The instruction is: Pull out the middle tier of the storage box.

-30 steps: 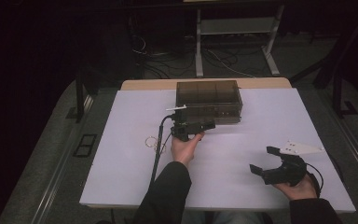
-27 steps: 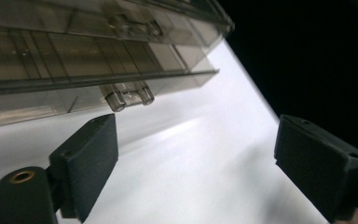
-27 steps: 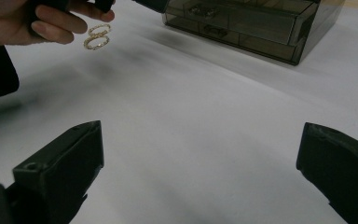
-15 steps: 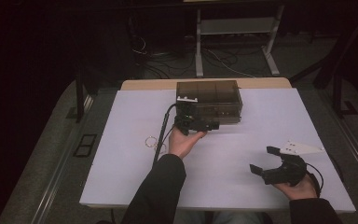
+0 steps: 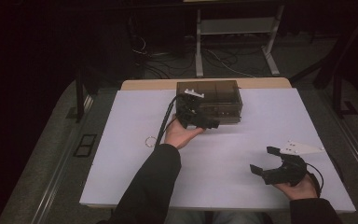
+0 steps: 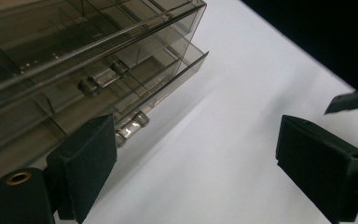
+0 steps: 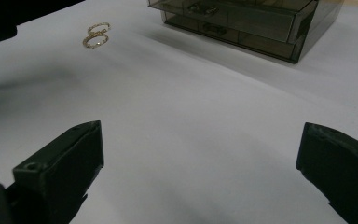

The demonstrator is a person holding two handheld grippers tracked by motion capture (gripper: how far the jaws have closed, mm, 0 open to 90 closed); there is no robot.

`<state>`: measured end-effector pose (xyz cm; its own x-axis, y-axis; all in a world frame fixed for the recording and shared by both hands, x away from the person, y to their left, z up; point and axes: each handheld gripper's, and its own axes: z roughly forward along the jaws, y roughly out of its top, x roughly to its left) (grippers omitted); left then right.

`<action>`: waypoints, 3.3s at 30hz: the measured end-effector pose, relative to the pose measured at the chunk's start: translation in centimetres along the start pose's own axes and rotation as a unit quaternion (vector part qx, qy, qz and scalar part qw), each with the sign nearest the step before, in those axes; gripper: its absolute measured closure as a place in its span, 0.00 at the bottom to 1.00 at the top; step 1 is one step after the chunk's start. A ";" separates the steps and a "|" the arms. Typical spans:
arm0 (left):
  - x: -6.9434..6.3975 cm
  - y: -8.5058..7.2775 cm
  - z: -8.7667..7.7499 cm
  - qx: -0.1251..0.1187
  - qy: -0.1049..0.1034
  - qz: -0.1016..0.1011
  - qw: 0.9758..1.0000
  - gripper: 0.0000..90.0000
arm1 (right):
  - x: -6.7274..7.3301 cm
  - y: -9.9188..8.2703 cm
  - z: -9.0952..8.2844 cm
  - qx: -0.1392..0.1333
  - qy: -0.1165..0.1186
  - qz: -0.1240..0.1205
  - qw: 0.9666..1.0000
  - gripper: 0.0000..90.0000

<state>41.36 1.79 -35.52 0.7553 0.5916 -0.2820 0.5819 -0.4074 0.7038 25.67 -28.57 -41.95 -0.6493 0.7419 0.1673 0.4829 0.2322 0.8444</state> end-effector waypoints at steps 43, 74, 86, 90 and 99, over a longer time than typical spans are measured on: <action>-0.6 2.4 2.1 0.072 0.023 0.298 0.952 0.42 | -0.3 -0.1 -0.1 0.005 -0.001 -0.003 1.000 0.00; 3.2 1.2 3.7 0.084 0.016 0.284 0.955 0.73 | -0.3 -0.1 0.0 0.007 -0.004 -0.004 1.000 0.00; 4.1 1.1 4.3 0.066 -0.005 0.261 0.963 0.83 | -0.3 -0.1 0.1 0.007 -0.003 -0.007 1.000 0.00; 4.1 1.1 4.6 0.070 -0.004 0.267 0.961 0.85 | -0.3 -0.1 0.1 0.007 -0.003 -0.007 1.000 0.00; 4.3 1.0 4.6 0.067 -0.003 0.267 0.961 0.89 | -0.3 -0.1 0.2 0.008 -0.002 -0.008 1.000 0.00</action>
<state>46.58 0.70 -39.03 0.9588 0.2688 0.0919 0.1437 -0.7380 0.6593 25.94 -28.66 -42.19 -0.6539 0.7412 0.1516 0.4825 0.2542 0.8382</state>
